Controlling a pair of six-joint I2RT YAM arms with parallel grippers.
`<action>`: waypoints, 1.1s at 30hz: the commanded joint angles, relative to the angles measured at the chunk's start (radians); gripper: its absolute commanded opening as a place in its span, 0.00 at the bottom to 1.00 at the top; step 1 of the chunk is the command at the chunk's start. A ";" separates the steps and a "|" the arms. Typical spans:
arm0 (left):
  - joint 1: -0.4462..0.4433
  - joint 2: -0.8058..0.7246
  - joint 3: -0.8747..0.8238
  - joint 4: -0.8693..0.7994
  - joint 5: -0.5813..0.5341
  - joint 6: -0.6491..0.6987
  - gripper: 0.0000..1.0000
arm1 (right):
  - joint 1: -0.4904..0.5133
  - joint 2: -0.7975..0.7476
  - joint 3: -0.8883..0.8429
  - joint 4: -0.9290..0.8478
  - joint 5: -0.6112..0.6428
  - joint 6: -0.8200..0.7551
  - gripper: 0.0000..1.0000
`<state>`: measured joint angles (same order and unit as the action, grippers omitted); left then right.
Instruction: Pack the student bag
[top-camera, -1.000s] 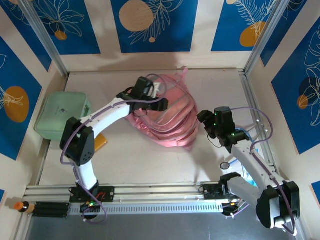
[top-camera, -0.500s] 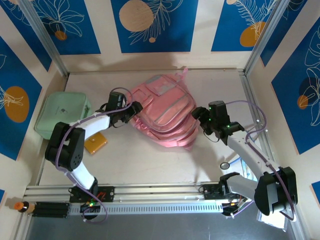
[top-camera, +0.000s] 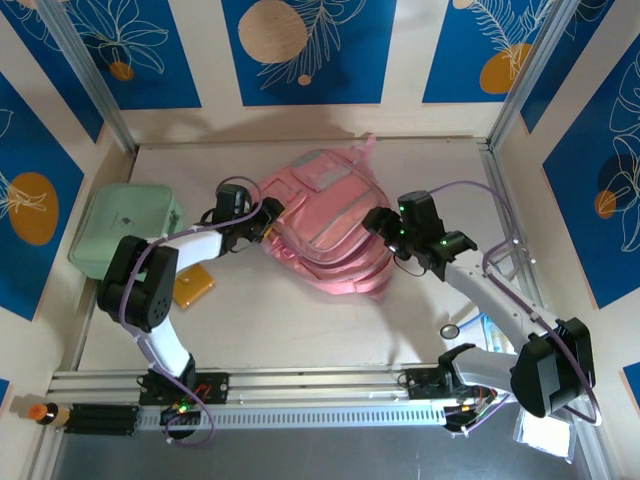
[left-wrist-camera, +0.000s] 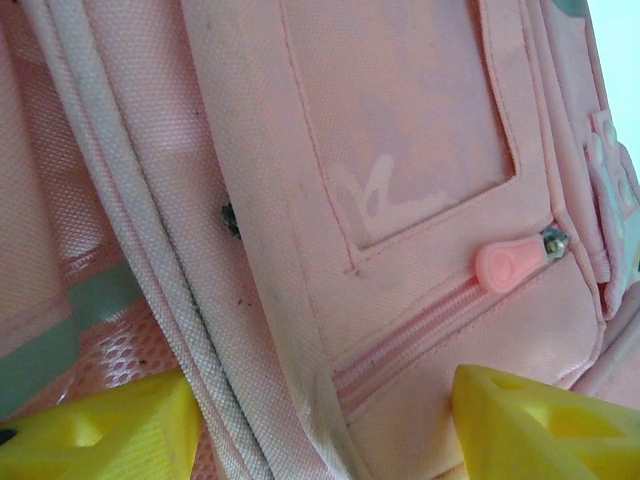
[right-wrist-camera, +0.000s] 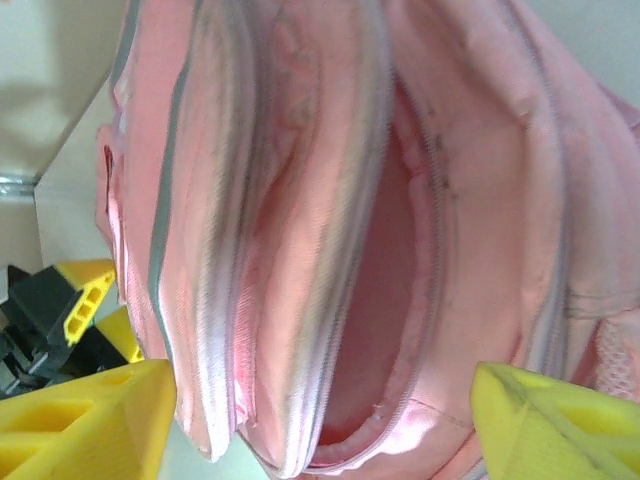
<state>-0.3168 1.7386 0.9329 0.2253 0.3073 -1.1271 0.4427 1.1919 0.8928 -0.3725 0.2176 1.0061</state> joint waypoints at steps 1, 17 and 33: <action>0.016 -0.009 -0.030 0.002 -0.030 -0.035 0.65 | 0.038 0.008 0.060 -0.056 0.090 -0.062 0.77; 0.047 0.051 0.002 0.091 0.029 -0.074 0.60 | 0.041 0.116 0.117 0.086 -0.129 -0.093 0.75; 0.050 -0.022 0.009 0.069 0.044 -0.039 0.10 | -0.020 0.267 0.193 0.051 -0.200 -0.108 0.71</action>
<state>-0.2756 1.7893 0.9253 0.3271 0.3557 -1.2114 0.4477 1.4387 1.0752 -0.3111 0.0502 0.9119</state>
